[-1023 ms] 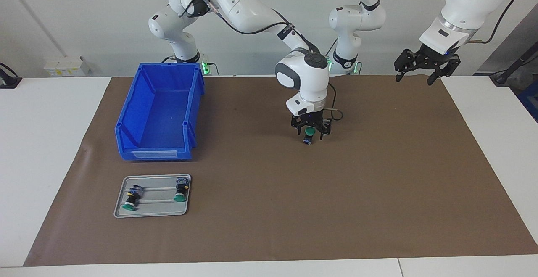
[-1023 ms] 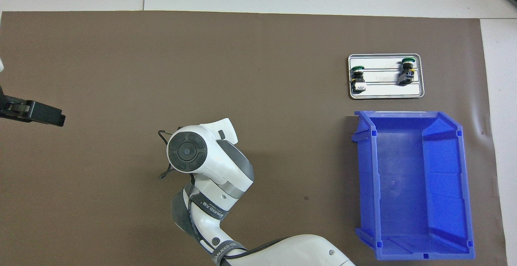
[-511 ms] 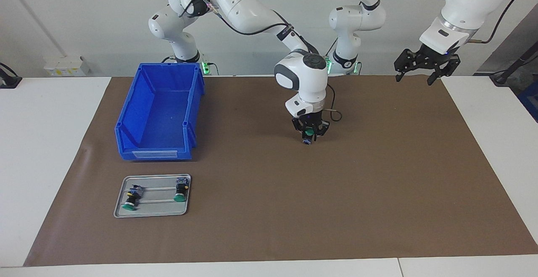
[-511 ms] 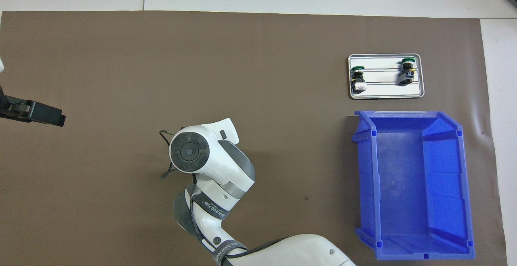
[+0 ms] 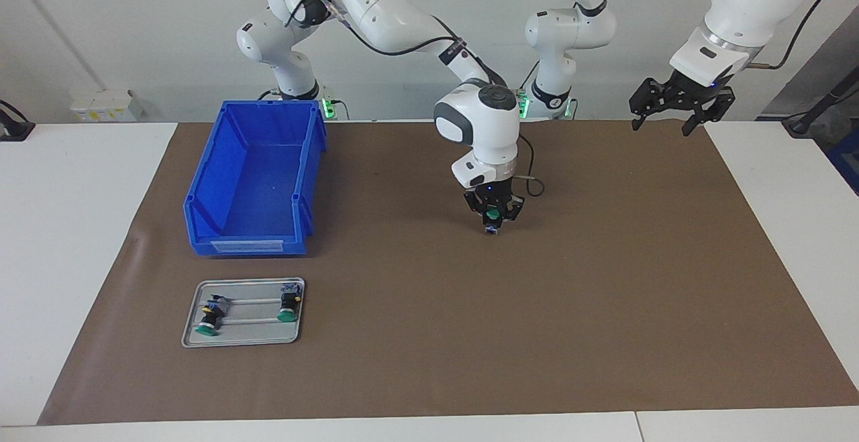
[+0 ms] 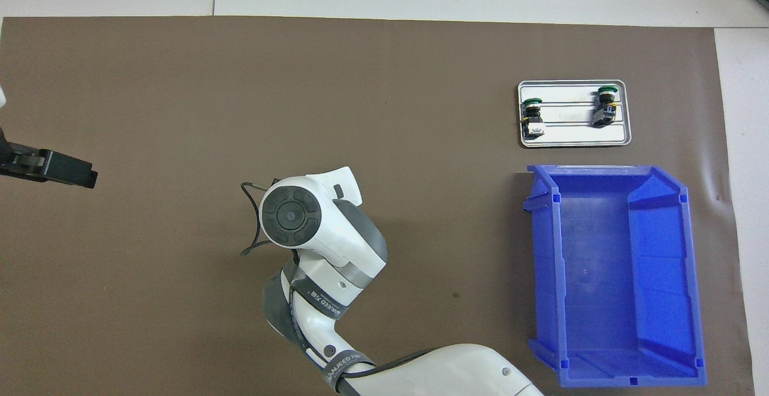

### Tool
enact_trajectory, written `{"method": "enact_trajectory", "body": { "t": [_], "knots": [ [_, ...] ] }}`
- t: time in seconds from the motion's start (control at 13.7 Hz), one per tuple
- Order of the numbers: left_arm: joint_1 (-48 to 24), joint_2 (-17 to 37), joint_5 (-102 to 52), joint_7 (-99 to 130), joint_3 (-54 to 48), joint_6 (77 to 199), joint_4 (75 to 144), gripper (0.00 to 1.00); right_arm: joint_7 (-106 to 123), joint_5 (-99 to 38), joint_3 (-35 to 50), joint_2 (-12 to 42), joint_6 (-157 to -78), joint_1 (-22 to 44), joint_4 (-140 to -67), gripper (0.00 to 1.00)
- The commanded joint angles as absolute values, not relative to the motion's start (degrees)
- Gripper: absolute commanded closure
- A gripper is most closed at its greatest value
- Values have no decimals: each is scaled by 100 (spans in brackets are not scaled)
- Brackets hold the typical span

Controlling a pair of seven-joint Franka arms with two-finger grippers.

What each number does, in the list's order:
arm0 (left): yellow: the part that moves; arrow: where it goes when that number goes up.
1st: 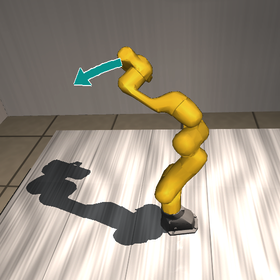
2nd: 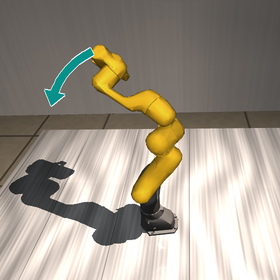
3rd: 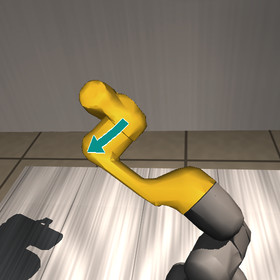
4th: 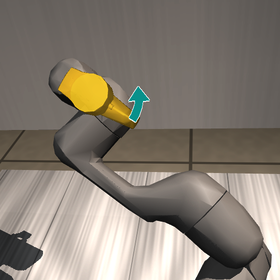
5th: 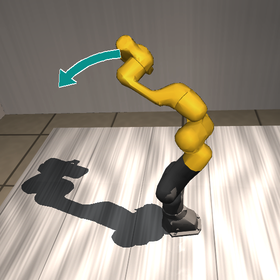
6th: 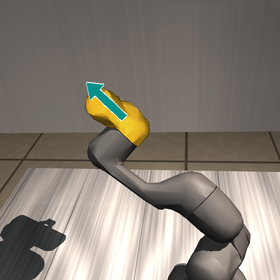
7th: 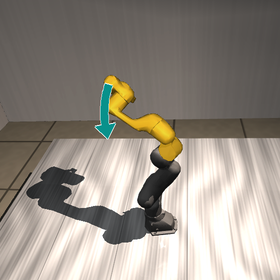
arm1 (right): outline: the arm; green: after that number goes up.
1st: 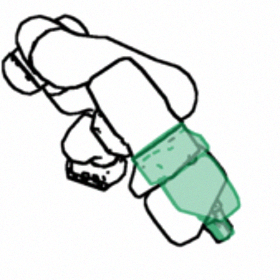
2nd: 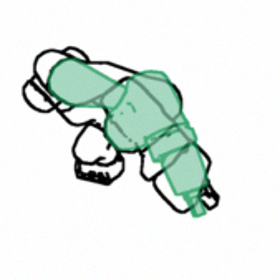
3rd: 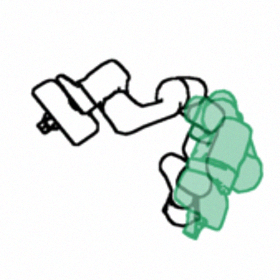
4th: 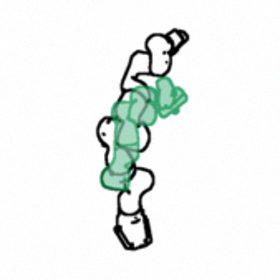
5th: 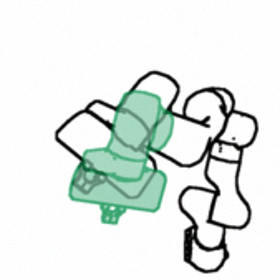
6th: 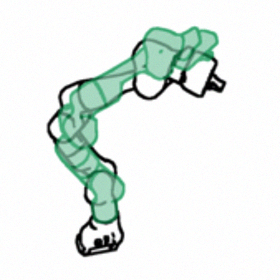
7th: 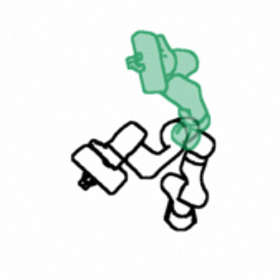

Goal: Place and press button with both arms
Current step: 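Carry the button with the right gripper into the blue bin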

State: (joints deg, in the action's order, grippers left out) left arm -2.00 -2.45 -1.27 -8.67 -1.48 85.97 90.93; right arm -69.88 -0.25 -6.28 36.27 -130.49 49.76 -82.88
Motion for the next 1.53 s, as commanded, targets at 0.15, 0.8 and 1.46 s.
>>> {"method": "enact_trajectory", "body": {
  "t": [0.15,0.8,1.46],
  "knots": [
    [-141,-404,-88,-914,-185,8684,9272,0,-6243,9,-606,2578,-12158,4405,-8463,100],
    [-141,-404,-88,-914,-185,8684,9272,0,-2106,62,-615,434,-10731,2253,-9699,100],
    [-141,-404,-88,-914,-185,8684,9272,0,376,61,-624,-1397,-12671,634,-13541,100]
  ]
}}
